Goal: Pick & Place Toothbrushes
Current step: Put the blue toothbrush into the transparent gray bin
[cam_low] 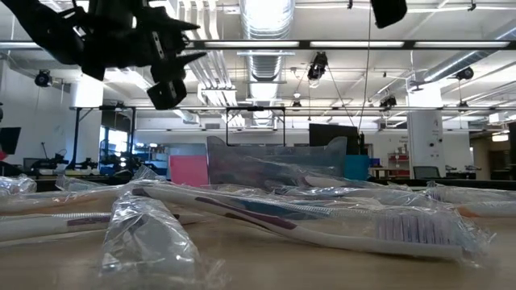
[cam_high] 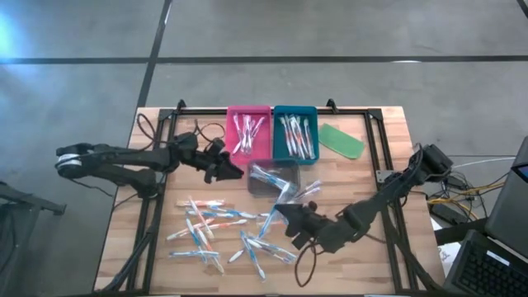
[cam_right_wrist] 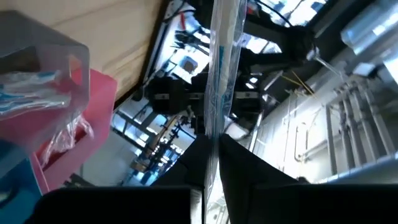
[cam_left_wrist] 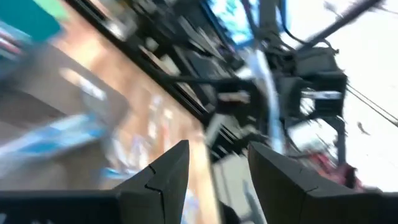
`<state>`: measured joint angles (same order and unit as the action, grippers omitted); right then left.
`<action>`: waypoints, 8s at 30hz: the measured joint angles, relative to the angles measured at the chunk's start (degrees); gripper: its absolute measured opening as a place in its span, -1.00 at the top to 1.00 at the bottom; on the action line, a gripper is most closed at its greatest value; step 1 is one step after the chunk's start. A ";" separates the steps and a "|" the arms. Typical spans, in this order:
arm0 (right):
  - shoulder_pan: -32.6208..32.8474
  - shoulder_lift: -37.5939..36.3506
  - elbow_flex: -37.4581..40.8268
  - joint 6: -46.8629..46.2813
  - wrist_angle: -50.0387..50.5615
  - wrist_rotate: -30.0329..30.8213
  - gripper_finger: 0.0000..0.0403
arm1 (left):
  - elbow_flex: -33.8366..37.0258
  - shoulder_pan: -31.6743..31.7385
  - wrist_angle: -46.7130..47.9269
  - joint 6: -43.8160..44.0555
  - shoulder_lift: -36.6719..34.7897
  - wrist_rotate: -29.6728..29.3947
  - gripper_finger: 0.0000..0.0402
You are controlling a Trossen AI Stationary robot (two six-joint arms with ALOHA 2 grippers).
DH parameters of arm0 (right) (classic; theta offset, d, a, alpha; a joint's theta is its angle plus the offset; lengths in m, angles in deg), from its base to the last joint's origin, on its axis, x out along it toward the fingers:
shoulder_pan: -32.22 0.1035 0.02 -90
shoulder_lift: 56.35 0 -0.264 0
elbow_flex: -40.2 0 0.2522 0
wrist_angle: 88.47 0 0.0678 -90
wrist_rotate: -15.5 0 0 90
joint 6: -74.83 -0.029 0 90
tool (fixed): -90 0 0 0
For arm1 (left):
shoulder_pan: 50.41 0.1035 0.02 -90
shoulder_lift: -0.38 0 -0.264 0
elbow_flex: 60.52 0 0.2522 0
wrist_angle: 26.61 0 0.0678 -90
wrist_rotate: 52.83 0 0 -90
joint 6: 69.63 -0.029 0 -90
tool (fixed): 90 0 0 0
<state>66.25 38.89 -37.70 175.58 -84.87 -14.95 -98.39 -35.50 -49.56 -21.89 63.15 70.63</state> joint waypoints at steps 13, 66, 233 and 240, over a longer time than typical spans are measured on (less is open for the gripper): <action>-0.46 7.39 -9.82 -0.52 7.24 -0.51 0.89 | -0.58 -9.27 -1.63 -6.25 3.59 -3.45 0.15; -3.68 6.51 -8.70 -42.38 20.31 -5.42 0.89 | -16.05 -38.74 -3.84 -127.20 23.00 -51.51 0.62; -1.30 -26.86 -6.19 -168.08 97.21 -24.04 0.04 | -85.77 -21.41 97.73 -71.78 61.58 -63.98 0.55; -1.30 -26.86 -6.19 -168.08 96.71 -24.04 0.13 | -85.80 -21.39 97.15 -73.21 61.58 -64.89 0.29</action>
<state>64.96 12.03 -43.89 7.50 11.84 -38.99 -184.18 -56.89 47.59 -95.09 124.73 5.74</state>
